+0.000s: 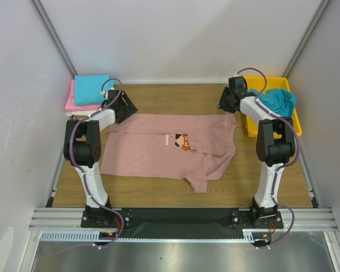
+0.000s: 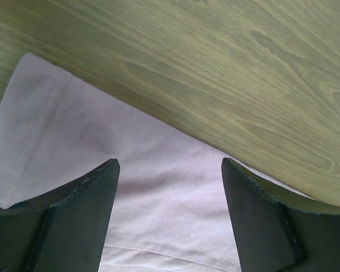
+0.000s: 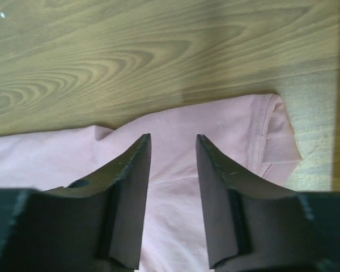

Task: Fold and stack the t-shirts
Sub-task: Fold the tshirt

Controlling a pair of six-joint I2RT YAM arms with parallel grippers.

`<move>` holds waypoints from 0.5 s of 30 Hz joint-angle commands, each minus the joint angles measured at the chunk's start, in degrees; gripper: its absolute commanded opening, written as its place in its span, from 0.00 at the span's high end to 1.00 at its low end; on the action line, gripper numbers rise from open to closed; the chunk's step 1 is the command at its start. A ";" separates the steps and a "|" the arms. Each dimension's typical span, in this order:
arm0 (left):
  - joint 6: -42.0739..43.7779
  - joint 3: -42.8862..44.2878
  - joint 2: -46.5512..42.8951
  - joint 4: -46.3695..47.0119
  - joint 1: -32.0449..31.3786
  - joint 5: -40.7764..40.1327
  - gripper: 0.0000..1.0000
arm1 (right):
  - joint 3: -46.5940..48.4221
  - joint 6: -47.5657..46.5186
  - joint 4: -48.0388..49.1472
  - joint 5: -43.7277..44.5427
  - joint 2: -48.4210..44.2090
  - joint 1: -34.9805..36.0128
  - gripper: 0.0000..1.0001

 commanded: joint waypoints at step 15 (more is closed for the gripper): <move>-3.55 4.69 2.46 -1.00 -0.39 0.37 0.22 | 0.19 0.71 -1.64 4.74 5.74 -0.07 0.70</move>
